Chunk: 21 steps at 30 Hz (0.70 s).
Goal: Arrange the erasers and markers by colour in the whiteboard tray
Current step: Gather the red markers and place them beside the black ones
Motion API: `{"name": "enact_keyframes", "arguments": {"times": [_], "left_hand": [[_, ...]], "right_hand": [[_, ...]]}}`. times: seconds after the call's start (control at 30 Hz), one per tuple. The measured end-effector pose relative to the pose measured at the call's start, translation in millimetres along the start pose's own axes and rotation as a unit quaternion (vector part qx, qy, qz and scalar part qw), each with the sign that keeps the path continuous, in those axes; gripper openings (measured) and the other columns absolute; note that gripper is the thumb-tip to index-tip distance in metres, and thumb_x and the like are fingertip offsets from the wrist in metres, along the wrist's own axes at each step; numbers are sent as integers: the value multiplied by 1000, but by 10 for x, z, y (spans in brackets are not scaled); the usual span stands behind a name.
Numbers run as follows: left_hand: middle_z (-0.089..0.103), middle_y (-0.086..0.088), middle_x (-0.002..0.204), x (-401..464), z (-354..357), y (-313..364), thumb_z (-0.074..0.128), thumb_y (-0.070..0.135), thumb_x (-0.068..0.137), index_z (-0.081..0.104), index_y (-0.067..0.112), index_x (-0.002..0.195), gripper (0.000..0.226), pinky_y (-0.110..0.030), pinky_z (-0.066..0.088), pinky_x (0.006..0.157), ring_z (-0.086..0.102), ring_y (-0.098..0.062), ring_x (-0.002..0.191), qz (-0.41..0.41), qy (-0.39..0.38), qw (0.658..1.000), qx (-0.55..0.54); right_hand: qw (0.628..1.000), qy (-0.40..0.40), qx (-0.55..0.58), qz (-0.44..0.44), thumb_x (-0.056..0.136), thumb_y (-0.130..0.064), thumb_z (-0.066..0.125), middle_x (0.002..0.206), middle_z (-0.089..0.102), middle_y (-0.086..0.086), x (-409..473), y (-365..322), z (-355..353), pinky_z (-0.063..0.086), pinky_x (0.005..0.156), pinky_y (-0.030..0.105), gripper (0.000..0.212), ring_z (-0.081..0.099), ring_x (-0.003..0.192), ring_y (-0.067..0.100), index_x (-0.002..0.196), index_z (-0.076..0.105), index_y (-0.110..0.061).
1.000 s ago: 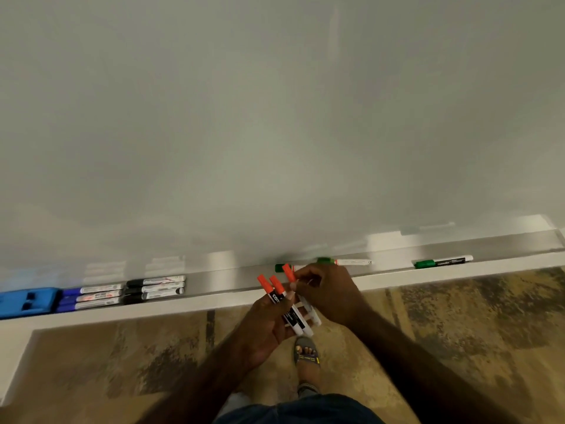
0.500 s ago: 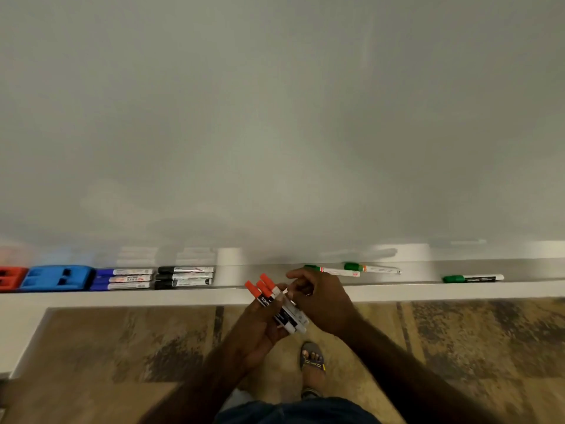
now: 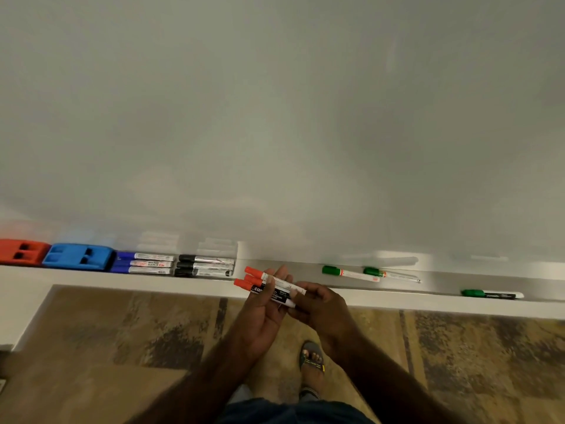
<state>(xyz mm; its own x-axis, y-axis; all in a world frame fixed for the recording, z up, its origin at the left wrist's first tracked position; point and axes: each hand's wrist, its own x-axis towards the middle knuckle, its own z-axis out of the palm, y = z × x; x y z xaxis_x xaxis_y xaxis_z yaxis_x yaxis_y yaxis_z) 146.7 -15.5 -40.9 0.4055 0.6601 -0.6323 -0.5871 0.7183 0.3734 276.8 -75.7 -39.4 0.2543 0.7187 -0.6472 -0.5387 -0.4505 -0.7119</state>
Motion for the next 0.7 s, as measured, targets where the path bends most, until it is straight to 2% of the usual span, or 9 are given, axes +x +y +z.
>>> {"name": "enact_keyframes", "arguments": {"times": [0.07,0.2,0.27,0.33,0.4,0.47,0.53,0.6,0.7], "left_hand": [[62,-17,140,5,3,26,45,10,103,45,7,144,42,-48,45,108,56,-34,132,2,-4,1000,7],[57,-25,141,40,-18,128,48,12,102,49,-4,139,40,-56,30,120,51,-41,132,-14,4,998,58],[55,-27,141,52,-37,214,50,11,102,49,-4,138,39,-53,35,118,55,-39,129,-8,14,997,72],[60,-26,132,74,-88,345,53,9,100,56,-1,128,30,-48,43,112,62,-34,117,19,29,995,89],[65,-24,125,96,-166,487,58,12,97,60,0,123,28,-49,44,112,64,-32,115,54,45,989,130],[66,-24,128,117,-250,617,57,15,100,60,-1,128,32,-48,45,112,62,-35,122,88,52,974,200],[68,-21,126,114,-292,710,53,20,104,62,1,126,31,-42,49,107,63,-34,123,114,47,951,282],[72,-17,119,102,-271,771,51,23,105,66,5,119,28,-35,53,98,66,-34,116,132,41,925,354],[76,-7,109,97,-173,818,47,27,106,71,17,111,27,-39,54,93,70,-26,107,138,32,885,443]], "right_hand": [[1000,1,12,5,86,-11,81,104,78,14,35,-16,56,62,83,39,27,76,98,30,111,73,-7],[1000,11,7,-3,84,-8,81,102,79,14,132,-49,93,62,78,36,25,77,95,30,108,75,-6],[1000,21,13,0,81,-6,83,100,79,15,195,-84,77,62,76,35,26,77,93,30,106,75,-6],[999,30,20,-1,78,-4,84,98,79,16,265,-126,50,62,74,35,27,77,89,30,104,75,-5],[999,34,12,-2,77,-3,85,96,79,16,330,-173,21,62,72,34,27,77,85,30,103,75,-4],[999,35,-5,1,78,-3,84,94,79,15,396,-210,-4,62,70,33,28,78,83,28,104,74,-4],[999,31,-18,2,79,-2,84,91,79,13,447,-235,-11,62,68,31,28,78,80,27,105,73,-3],[999,30,-31,0,80,0,83,90,79,13,495,-245,9,62,66,30,28,77,77,25,105,73,-2],[997,29,-69,-9,81,-2,83,95,78,17,558,-253,72,62,69,32,27,77,81,27,106,72,-1]]}}
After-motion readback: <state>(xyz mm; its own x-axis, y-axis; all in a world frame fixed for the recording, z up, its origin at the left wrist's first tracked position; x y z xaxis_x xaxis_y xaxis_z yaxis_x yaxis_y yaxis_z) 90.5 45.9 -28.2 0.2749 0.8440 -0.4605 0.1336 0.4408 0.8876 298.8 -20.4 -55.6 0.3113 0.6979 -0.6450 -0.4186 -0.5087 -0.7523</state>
